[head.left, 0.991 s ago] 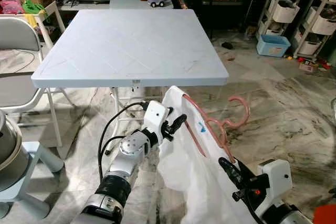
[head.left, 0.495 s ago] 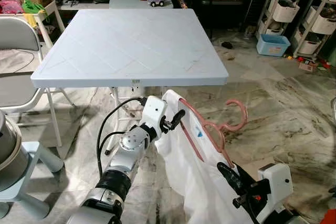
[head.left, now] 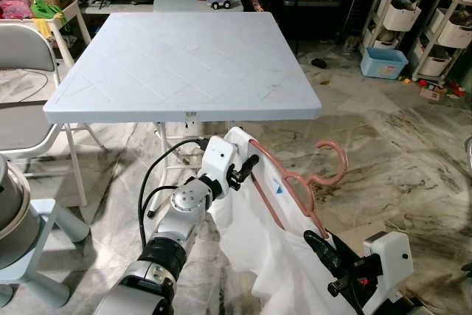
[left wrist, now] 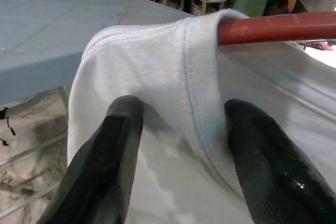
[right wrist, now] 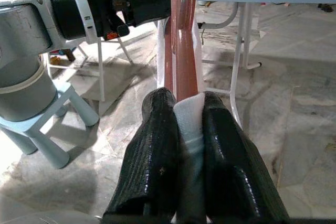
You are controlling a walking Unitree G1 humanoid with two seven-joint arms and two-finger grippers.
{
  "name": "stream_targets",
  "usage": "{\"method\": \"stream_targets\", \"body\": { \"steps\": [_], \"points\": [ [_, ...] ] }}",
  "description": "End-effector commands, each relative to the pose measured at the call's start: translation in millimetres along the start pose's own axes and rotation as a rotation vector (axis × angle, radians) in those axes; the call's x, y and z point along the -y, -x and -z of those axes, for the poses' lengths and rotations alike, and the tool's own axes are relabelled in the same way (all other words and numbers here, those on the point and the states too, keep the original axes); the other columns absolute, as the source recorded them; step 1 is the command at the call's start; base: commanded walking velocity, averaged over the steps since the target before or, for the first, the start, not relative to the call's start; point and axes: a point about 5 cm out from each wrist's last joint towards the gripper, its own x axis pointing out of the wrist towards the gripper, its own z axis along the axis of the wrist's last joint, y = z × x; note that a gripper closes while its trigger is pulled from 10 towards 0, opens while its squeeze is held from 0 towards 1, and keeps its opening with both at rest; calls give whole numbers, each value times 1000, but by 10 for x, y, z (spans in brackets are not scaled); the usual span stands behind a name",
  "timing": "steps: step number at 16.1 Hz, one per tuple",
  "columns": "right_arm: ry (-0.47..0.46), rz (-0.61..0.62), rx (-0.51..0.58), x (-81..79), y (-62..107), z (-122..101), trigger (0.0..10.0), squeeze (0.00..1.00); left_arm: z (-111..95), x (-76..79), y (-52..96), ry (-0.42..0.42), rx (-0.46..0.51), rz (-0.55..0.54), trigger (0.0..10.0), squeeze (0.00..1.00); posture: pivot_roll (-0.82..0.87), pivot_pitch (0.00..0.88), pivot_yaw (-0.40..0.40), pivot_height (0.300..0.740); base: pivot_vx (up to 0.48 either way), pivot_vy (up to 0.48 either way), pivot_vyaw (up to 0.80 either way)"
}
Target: Hang hanger
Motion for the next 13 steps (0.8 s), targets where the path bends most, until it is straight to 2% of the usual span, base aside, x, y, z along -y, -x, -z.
{"method": "stream_targets", "body": {
  "steps": [1, 13],
  "points": [
    [18, -42, 53, -67, 2, -126, 10000, 0, -59, -10, -30, -17, 16, 6, 0, 0, 18, 0, -32, 740, 0, 0, 0],
    [-8, -59, 48, -95, 13, -97, 10000, 0, -39, -64, -28, -20, 10, -16, 0, 0, 18, 0, -27, 740, 0, 0, 0]
  ]
}}
